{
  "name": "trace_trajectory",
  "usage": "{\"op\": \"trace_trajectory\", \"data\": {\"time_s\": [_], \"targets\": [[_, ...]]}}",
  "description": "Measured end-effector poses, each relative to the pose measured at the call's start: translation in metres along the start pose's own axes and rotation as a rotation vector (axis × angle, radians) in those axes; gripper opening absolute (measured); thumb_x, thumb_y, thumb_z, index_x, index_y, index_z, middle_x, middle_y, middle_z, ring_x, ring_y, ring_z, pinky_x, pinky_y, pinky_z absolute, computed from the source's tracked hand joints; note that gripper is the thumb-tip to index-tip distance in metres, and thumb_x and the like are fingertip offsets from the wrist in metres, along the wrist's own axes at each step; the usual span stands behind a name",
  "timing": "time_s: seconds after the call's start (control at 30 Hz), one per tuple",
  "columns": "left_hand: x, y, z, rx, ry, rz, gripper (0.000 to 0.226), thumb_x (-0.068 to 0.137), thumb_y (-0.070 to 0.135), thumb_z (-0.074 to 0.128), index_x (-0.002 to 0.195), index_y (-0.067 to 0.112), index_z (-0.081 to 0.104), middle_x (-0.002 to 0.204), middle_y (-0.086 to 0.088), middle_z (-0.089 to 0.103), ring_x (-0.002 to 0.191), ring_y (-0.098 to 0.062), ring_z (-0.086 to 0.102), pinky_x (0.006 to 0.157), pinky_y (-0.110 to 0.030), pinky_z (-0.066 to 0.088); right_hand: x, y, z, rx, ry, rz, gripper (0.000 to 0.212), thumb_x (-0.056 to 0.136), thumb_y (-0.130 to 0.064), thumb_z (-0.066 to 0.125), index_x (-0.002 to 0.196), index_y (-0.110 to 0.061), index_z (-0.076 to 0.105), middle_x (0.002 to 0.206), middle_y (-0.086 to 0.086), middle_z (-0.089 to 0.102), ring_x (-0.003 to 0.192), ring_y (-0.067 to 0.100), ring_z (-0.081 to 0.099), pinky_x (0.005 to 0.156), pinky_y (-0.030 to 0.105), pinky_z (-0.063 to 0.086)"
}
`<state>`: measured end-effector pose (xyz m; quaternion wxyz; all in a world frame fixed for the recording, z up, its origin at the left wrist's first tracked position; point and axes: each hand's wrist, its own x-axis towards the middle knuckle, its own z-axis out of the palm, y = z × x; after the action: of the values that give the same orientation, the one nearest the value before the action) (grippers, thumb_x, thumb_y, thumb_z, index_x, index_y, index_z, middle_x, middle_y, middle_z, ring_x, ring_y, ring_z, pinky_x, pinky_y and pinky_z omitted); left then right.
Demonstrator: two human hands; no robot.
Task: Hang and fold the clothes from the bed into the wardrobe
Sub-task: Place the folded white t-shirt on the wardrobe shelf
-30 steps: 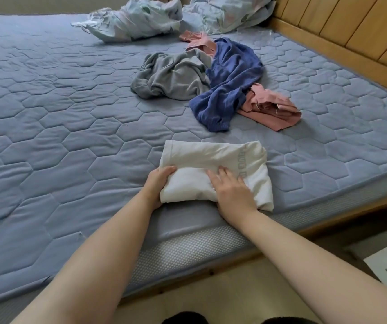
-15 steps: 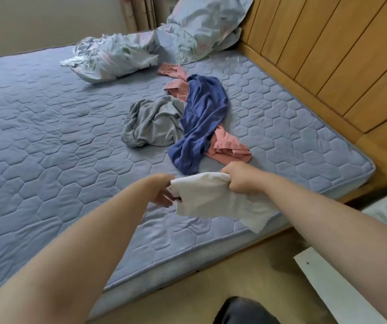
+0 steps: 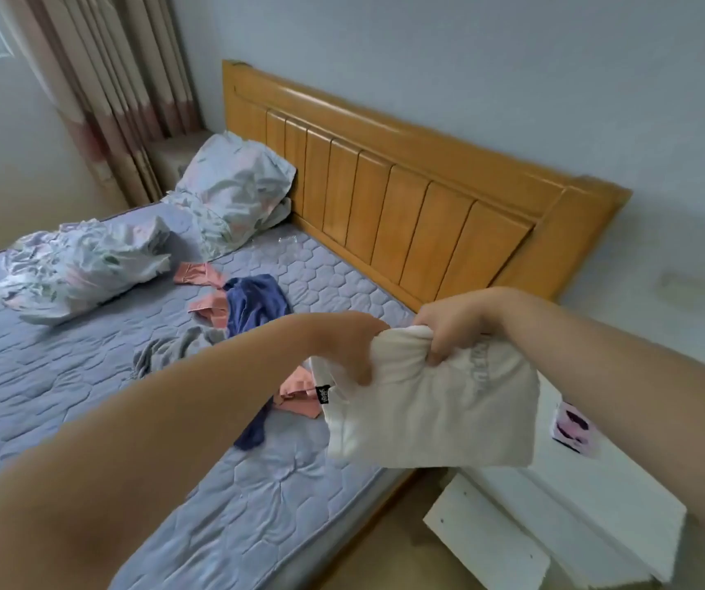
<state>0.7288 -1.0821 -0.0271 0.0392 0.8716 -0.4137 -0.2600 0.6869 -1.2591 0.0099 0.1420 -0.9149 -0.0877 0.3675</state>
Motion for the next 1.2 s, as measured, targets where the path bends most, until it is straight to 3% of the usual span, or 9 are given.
{"op": "trace_trajectory", "data": {"time_s": [0.07, 0.17, 0.33, 0.47, 0.6, 0.67, 0.77, 0.9, 1.2], "targets": [[0.009, 0.017, -0.025, 0.027, -0.017, 0.046, 0.045, 0.067, 0.029, 0.080, 0.105, 0.032, 0.056, 0.090, 0.014, 0.058, 0.083, -0.011, 0.054, 0.064, -0.020, 0.040, -0.034, 0.009, -0.011, 0.052, 0.025, 0.041, 0.019, 0.079, -0.021, 0.072, 0.095, -0.029, 0.066, 0.092, -0.017, 0.066, 0.080, -0.001, 0.063, 0.067, 0.016, 0.051], [0.015, 0.040, -0.054, 0.023, -0.058, 0.118, 0.040, 0.062, 0.027, 0.083, 0.096, 0.032, 0.062, 0.091, 0.009, 0.066, 0.083, -0.012, 0.061, 0.070, -0.025, 0.051, -0.084, 0.017, -0.012, 0.127, 0.112, 0.122, 0.038, 0.072, -0.028, 0.081, 0.106, -0.029, 0.063, 0.102, -0.014, 0.067, 0.093, 0.005, 0.064, 0.076, 0.021, 0.053], [0.001, 0.076, -0.087, -0.027, -0.208, 0.249, 0.038, 0.063, 0.027, 0.083, 0.095, 0.025, 0.063, 0.100, -0.003, 0.070, 0.092, -0.021, 0.065, 0.081, -0.035, 0.052, -0.163, -0.003, 0.017, 0.268, 0.281, 0.268, 0.033, 0.070, -0.014, 0.083, 0.095, -0.026, 0.065, 0.097, -0.011, 0.069, 0.088, 0.006, 0.065, 0.073, 0.020, 0.053], [-0.019, 0.121, -0.088, 0.094, -0.229, 0.426, 0.034, 0.073, 0.022, 0.080, 0.102, 0.020, 0.062, 0.089, 0.006, 0.068, 0.086, -0.016, 0.063, 0.073, -0.027, 0.051, -0.217, -0.036, 0.061, 0.385, 0.473, 0.451, 0.035, 0.071, -0.009, 0.079, 0.103, -0.016, 0.067, 0.099, -0.003, 0.070, 0.091, 0.015, 0.066, 0.081, 0.029, 0.054], [-0.049, 0.183, -0.065, 0.201, -0.187, 0.647, 0.036, 0.067, 0.031, 0.082, 0.096, 0.032, 0.062, 0.086, 0.017, 0.067, 0.084, -0.006, 0.063, 0.066, -0.019, 0.046, -0.277, -0.071, 0.117, 0.445, 0.601, 0.647, 0.030, 0.071, -0.003, 0.076, 0.094, -0.020, 0.066, 0.084, -0.010, 0.067, 0.075, 0.006, 0.061, 0.063, 0.014, 0.047], [-0.069, 0.217, -0.046, 0.264, -0.149, 0.775, 0.032, 0.062, 0.040, 0.083, 0.085, 0.040, 0.060, 0.083, 0.020, 0.066, 0.079, 0.001, 0.061, 0.062, -0.017, 0.042, -0.310, -0.091, 0.147, 0.467, 0.651, 0.754, 0.029, 0.071, -0.004, 0.075, 0.095, -0.019, 0.066, 0.084, -0.010, 0.066, 0.078, 0.008, 0.062, 0.065, 0.017, 0.047], [-0.100, 0.272, -0.015, 0.343, -0.134, 0.925, 0.034, 0.059, 0.040, 0.082, 0.085, 0.035, 0.062, 0.083, 0.015, 0.067, 0.077, -0.003, 0.063, 0.063, -0.022, 0.046, -0.358, -0.124, 0.192, 0.507, 0.656, 0.919, 0.028, 0.071, -0.004, 0.073, 0.092, -0.022, 0.066, 0.084, -0.010, 0.066, 0.085, 0.015, 0.064, 0.075, 0.028, 0.051], [-0.160, 0.351, 0.018, 0.457, -0.160, 1.128, 0.026, 0.062, 0.035, 0.082, 0.074, 0.032, 0.059, 0.071, 0.016, 0.062, 0.060, 0.005, 0.056, 0.046, -0.009, 0.038, -0.423, -0.174, 0.252, 0.501, 0.582, 1.149, 0.026, 0.072, -0.005, 0.070, 0.091, -0.020, 0.063, 0.089, -0.003, 0.065, 0.091, 0.020, 0.064, 0.079, 0.032, 0.051], [-0.330, 0.504, 0.073, 0.505, -0.131, 1.520, 0.020, 0.071, 0.034, 0.076, 0.078, 0.029, 0.057, 0.080, 0.011, 0.061, 0.073, -0.007, 0.057, 0.058, -0.024, 0.042, -0.552, -0.299, 0.369, 0.510, 0.865, 1.679, 0.016, 0.071, -0.001, 0.052, 0.060, -0.010, 0.044, 0.061, 0.005, 0.048, 0.052, 0.019, 0.043, 0.041, 0.022, 0.029]]}}
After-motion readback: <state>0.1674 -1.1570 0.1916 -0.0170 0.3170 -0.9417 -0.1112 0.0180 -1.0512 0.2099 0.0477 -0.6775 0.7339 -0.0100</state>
